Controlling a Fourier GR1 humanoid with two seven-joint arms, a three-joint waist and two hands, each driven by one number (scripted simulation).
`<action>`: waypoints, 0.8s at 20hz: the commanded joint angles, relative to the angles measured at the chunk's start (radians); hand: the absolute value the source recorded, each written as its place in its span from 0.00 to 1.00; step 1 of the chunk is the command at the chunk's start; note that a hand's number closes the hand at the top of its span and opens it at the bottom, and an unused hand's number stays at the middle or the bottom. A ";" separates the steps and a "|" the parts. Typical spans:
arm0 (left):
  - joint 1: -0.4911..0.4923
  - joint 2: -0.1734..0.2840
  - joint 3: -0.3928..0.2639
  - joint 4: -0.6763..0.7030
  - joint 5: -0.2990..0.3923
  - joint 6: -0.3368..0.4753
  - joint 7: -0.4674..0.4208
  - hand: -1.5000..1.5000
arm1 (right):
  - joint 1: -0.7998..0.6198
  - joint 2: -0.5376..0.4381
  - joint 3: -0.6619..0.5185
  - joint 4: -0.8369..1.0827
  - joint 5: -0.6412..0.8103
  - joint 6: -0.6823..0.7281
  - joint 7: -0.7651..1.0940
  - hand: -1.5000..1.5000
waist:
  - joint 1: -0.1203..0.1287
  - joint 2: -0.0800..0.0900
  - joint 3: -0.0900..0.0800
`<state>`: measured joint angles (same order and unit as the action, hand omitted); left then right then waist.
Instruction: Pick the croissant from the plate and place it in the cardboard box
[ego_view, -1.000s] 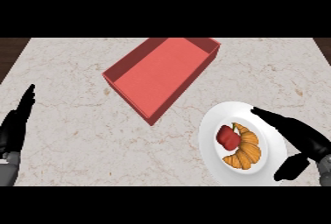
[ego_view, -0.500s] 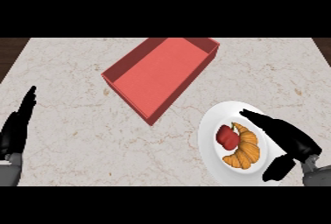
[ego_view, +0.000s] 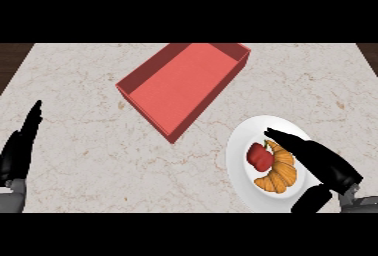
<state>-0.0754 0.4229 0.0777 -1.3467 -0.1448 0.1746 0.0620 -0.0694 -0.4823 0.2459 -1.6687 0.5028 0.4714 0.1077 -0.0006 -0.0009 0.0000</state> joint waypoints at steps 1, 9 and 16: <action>-0.027 0.019 0.053 0.021 0.006 -0.043 0.002 0.50 | 0.079 -0.019 -0.021 -0.116 0.008 0.069 0.006 0.00 | -0.004 0.000 0.000; 0.014 -0.010 0.051 -0.033 -0.026 -0.058 0.013 0.50 | -0.018 0.094 0.039 0.055 0.145 0.079 0.121 0.00 | 0.004 0.001 0.000; 0.000 -0.032 0.067 -0.041 -0.037 -0.057 0.030 0.50 | -0.045 0.131 0.060 0.184 0.318 -0.144 0.007 1.00 | 0.007 0.001 0.001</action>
<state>-0.0870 0.3958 0.1362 -1.3521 -0.1856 0.1232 0.0698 -0.1169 -0.3518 0.2815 -1.5628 0.7166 0.4627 0.2034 0.0032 -0.0035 -0.0023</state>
